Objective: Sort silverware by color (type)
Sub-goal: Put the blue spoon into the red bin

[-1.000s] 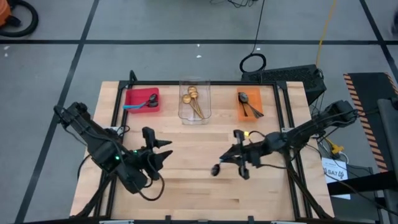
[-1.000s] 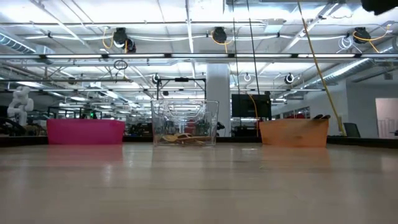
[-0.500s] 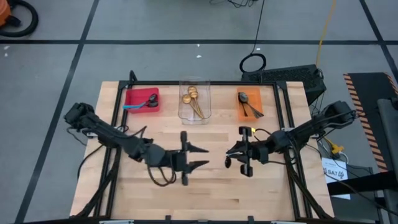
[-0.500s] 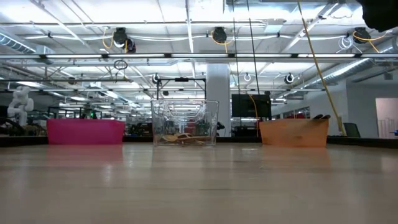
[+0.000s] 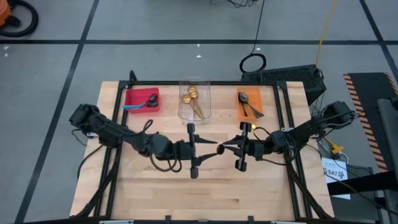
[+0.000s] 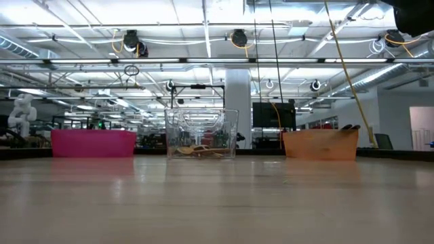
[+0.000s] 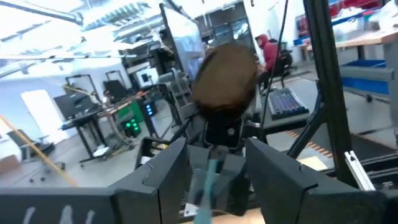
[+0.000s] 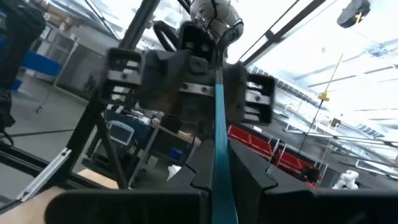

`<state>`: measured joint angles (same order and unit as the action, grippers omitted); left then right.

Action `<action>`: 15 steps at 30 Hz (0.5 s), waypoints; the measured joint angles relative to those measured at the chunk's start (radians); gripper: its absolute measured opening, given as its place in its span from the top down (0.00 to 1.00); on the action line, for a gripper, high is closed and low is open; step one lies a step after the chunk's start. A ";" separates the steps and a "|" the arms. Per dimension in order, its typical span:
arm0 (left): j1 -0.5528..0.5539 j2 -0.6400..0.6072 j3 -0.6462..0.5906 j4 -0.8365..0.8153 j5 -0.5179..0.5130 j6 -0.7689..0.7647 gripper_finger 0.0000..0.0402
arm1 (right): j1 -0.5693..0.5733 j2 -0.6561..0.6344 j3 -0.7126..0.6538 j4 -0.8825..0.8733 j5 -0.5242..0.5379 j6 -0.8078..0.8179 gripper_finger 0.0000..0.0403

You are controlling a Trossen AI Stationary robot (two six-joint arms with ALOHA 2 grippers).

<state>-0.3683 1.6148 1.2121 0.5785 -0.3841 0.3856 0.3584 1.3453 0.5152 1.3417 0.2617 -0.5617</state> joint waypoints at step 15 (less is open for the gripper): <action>0.051 0.043 0.000 0.080 0.111 -0.068 0.57 | 0.001 0.000 0.001 0.009 -0.001 0.003 0.94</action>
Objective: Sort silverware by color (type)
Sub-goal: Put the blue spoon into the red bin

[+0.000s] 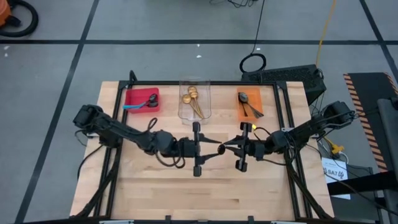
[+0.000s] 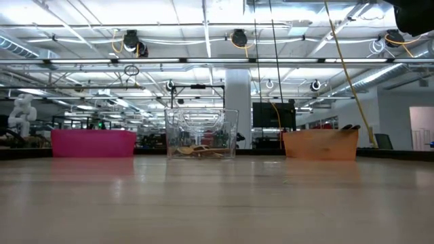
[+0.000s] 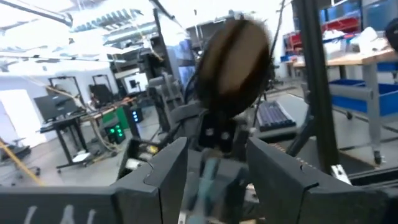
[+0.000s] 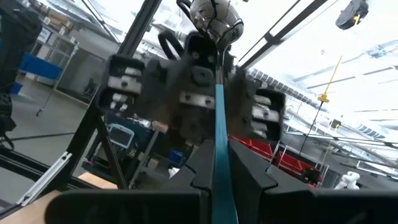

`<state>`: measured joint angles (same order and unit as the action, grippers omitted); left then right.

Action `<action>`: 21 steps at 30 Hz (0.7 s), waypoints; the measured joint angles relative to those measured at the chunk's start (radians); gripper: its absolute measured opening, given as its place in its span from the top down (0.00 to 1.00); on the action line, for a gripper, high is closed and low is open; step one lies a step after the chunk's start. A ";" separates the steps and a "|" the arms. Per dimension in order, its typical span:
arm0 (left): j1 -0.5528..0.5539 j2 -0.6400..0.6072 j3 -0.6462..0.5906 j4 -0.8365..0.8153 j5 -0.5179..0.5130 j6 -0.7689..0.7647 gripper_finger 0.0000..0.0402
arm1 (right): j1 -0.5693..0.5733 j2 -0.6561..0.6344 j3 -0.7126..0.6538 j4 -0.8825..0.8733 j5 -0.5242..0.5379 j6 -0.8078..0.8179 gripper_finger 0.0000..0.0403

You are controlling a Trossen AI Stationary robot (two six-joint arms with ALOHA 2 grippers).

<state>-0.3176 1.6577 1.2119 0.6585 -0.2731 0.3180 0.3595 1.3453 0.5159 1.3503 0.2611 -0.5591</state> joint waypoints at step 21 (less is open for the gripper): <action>0.044 0.063 0.000 0.080 0.012 -0.057 0.58 | 0.000 0.000 0.000 0.000 0.001 -0.002 0.94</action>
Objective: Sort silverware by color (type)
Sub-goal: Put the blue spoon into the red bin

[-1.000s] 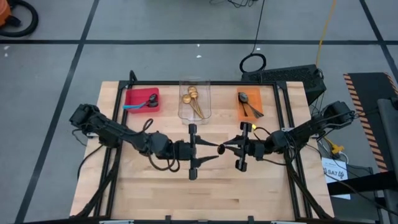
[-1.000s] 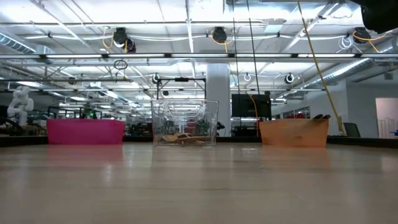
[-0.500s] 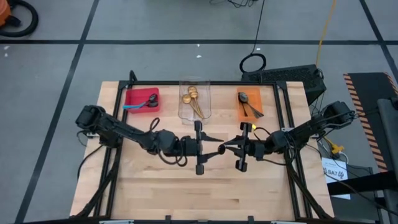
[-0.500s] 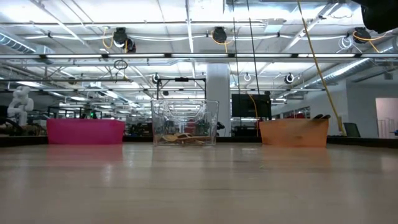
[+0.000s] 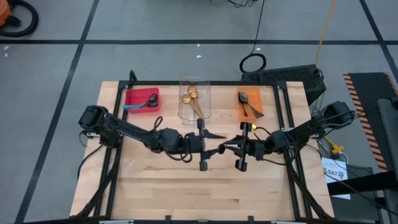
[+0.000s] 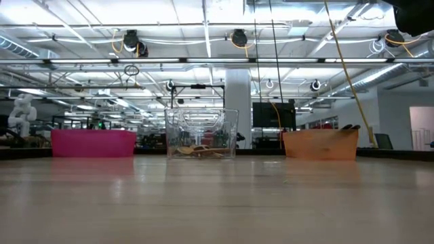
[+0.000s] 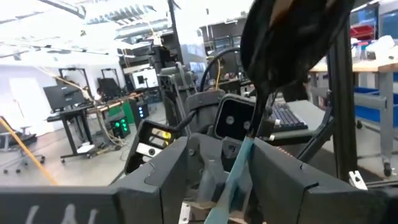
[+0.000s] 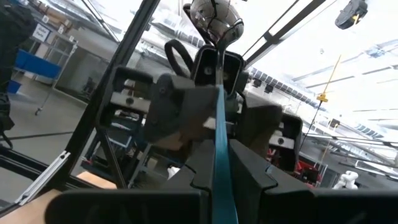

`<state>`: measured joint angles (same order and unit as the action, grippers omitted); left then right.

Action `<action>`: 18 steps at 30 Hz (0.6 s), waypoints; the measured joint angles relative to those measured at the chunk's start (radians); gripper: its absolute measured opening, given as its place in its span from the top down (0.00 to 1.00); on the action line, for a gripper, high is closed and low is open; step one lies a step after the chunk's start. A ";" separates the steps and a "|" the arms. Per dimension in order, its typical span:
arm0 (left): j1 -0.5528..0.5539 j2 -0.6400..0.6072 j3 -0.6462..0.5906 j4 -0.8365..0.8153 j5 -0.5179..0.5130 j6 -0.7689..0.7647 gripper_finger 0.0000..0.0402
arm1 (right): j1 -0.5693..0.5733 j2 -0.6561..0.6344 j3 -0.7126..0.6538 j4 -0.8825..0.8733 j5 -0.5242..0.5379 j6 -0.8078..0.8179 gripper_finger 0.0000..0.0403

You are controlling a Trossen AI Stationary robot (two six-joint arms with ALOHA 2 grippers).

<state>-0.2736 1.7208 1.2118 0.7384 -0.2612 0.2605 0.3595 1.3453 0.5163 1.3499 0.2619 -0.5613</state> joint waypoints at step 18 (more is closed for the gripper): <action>-0.002 -0.004 0.000 -0.018 -0.024 -0.001 0.97 | 0.001 0.000 0.000 0.002 0.027 0.024 0.82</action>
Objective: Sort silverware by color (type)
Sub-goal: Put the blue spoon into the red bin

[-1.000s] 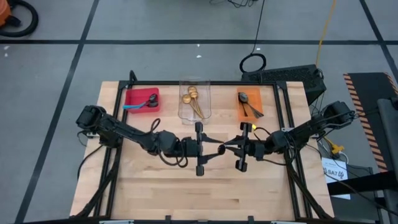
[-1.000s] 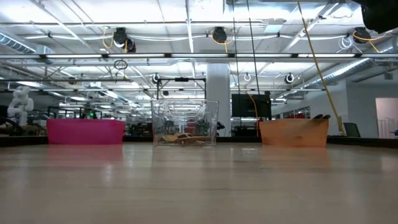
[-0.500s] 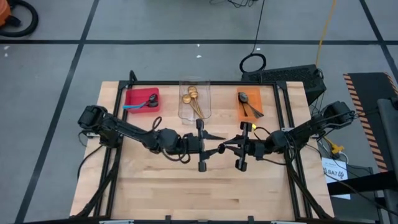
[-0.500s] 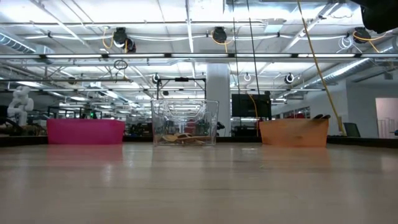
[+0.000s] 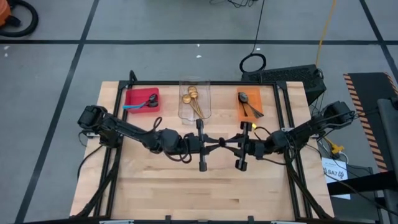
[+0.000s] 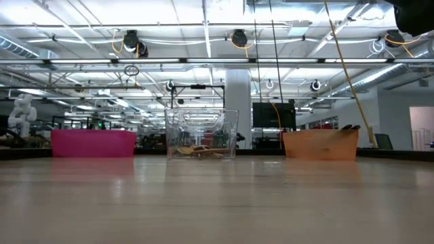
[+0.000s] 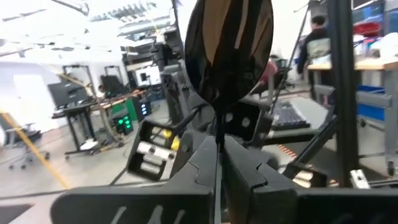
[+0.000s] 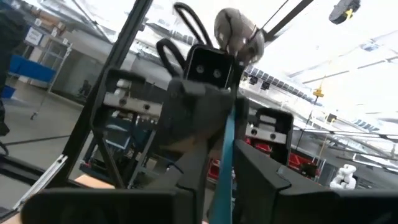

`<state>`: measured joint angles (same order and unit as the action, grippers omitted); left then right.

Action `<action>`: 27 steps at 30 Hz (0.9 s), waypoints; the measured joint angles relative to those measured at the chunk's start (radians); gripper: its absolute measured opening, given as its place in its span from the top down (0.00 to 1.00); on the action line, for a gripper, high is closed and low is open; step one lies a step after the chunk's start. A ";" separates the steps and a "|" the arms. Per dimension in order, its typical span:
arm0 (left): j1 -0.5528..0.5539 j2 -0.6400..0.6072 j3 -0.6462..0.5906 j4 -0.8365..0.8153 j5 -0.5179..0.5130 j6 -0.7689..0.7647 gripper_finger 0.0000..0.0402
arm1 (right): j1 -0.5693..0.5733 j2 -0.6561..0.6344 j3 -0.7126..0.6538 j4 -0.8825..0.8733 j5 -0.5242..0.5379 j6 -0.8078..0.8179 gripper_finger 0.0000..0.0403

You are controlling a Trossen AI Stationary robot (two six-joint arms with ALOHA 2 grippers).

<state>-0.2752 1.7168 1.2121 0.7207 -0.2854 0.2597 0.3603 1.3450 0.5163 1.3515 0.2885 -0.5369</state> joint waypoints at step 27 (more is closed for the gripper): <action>0.513 -0.246 0.370 -1.884 -0.164 -0.068 0.98 | -0.209 -0.052 0.100 -0.599 0.432 0.319 0.65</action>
<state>0.2374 1.4712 1.5823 -1.1637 -0.4492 0.1916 0.1512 1.2926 0.6159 0.7526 0.7203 -0.2177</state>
